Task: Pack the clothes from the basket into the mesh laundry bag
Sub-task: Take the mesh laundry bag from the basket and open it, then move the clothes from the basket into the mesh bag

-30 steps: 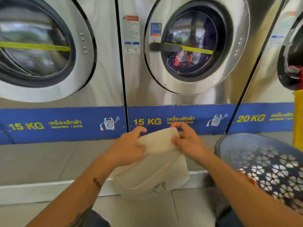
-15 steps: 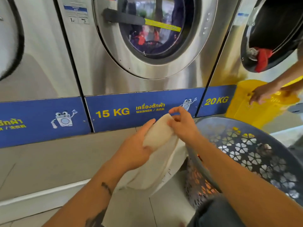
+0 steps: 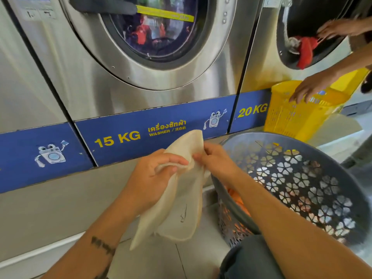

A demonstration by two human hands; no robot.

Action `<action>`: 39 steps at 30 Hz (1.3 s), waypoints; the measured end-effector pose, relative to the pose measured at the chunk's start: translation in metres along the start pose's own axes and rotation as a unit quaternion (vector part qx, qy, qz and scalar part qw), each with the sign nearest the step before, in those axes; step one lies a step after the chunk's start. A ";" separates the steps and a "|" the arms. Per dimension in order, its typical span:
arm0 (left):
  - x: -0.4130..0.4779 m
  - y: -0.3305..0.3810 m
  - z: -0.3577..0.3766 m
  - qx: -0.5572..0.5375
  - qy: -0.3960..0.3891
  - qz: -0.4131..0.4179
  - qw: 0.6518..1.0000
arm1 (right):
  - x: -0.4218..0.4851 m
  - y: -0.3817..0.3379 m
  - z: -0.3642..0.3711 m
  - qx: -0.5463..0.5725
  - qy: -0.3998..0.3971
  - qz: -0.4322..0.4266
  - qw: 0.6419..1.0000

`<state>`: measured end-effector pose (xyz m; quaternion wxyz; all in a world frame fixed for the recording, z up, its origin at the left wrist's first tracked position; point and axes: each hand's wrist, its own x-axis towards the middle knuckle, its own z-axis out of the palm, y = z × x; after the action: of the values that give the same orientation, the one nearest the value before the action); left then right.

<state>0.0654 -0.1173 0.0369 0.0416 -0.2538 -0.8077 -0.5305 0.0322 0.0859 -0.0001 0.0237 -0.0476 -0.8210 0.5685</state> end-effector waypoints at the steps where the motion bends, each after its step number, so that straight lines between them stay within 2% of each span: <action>1: -0.001 0.002 0.001 -0.007 -0.005 -0.001 1.000 | 0.002 -0.001 -0.002 0.022 0.002 0.008 1.000; 4: -0.004 0.003 0.007 0.014 -0.047 -0.023 0.999 | 0.009 -0.002 -0.007 0.096 0.007 0.028 0.995; 6: -0.002 -0.002 0.013 0.061 -0.065 -0.038 0.995 | 0.011 0.000 -0.009 0.090 0.003 0.028 0.996; 9: 0.002 -0.009 0.018 0.083 -0.062 -0.064 0.993 | 0.015 0.001 -0.016 0.021 -0.004 -0.010 1.000; 12: 0.010 -0.015 0.025 0.092 -0.066 -0.113 0.987 | 0.023 0.009 -0.037 -0.048 0.038 -0.027 0.998; 15: 0.017 -0.019 0.037 0.095 -0.081 -0.156 0.980 | 0.024 0.040 -0.068 -0.152 0.060 0.014 0.986; 17: 0.021 -0.020 0.047 0.093 -0.083 -0.160 0.979 | 0.017 0.073 -0.083 -0.224 0.013 0.084 0.971; 21: 0.027 -0.023 0.061 0.103 -0.057 -0.136 0.984 | 0.001 0.126 -0.095 -0.398 -0.133 0.196 0.886; 25: 0.030 -0.029 0.065 0.130 -0.069 -0.105 0.984 | 0.006 0.159 -0.096 -0.518 -0.255 0.242 0.780; 27: 0.030 -0.032 0.067 0.123 -0.073 -0.102 0.984 | 0.018 0.177 -0.093 -0.552 -0.286 0.231 0.749; 32: 0.027 -0.037 0.073 0.116 -0.056 -0.114 0.985 | 0.042 0.228 -0.073 -0.586 -0.345 0.209 0.703; 34: 0.028 -0.040 0.074 0.126 -0.044 -0.118 0.984 | 0.038 0.258 -0.061 -0.574 -0.360 0.229 0.699; 36: 0.030 -0.042 0.075 0.138 -0.029 -0.128 0.982 | 0.030 0.278 -0.052 -0.550 -0.351 0.230 0.722; 38: 0.032 -0.044 0.076 0.145 -0.028 -0.136 0.980 | 0.026 0.268 -0.049 -0.536 -0.315 0.192 0.759; 39: 0.033 -0.045 0.077 0.145 -0.030 -0.138 0.979 | 0.024 0.254 -0.051 -0.513 -0.282 0.178 0.791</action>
<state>0.0318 -0.0517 -0.0229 -0.0200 -0.1474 -0.9042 -0.4004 0.0258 0.2246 -0.2205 -0.3380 -0.0354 -0.9394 0.0460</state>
